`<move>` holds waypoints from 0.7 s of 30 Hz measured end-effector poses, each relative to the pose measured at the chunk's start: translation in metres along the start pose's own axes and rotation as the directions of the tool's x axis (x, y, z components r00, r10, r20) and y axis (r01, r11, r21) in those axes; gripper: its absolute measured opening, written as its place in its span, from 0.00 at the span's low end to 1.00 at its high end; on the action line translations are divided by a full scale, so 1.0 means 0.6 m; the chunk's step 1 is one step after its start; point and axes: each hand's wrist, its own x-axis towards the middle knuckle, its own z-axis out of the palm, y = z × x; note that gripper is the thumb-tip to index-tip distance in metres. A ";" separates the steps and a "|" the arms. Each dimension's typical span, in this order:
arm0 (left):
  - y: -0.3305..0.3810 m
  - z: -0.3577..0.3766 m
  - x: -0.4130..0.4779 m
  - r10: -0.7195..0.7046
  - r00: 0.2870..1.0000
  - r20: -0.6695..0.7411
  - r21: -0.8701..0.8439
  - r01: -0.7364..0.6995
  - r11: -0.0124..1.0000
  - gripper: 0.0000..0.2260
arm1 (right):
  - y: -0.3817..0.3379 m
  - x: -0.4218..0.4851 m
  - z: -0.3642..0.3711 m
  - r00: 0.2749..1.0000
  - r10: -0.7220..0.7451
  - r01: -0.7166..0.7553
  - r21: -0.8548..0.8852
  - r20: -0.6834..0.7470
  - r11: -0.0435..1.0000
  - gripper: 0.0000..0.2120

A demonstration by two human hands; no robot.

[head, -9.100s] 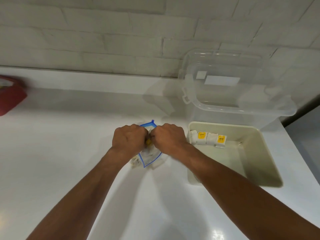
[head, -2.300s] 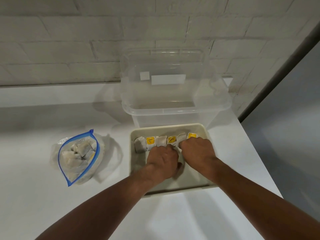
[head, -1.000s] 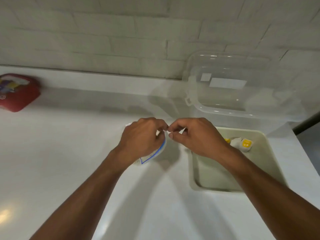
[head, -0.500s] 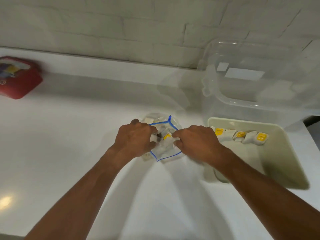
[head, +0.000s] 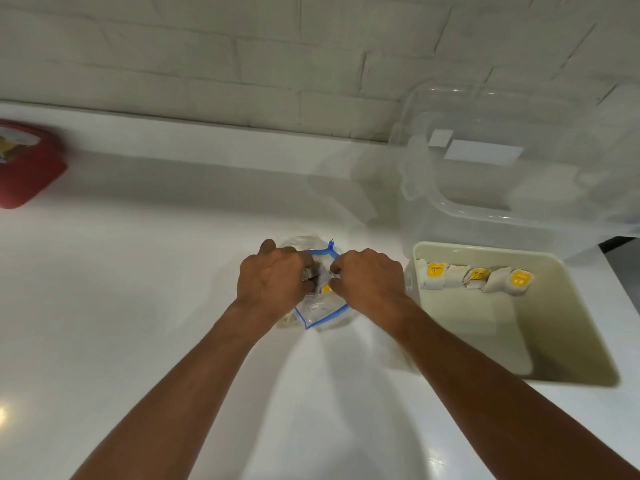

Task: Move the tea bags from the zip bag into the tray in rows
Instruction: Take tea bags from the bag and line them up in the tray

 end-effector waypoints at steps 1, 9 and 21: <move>0.000 0.000 -0.001 -0.001 1.000 -0.001 0.000 0.001 1.000 0.13 | 0.000 0.000 0.002 1.000 -0.004 0.004 0.003 0.005 1.000 0.11; -0.001 -0.023 -0.007 0.104 0.991 0.083 0.021 -0.106 0.994 0.10 | -0.003 0.002 0.018 0.999 -0.053 0.053 0.001 0.009 0.999 0.14; 0.018 -0.031 -0.016 0.214 0.958 0.192 0.126 -0.240 0.962 0.12 | 0.003 0.003 0.025 0.992 -0.016 0.018 -0.016 0.123 1.000 0.15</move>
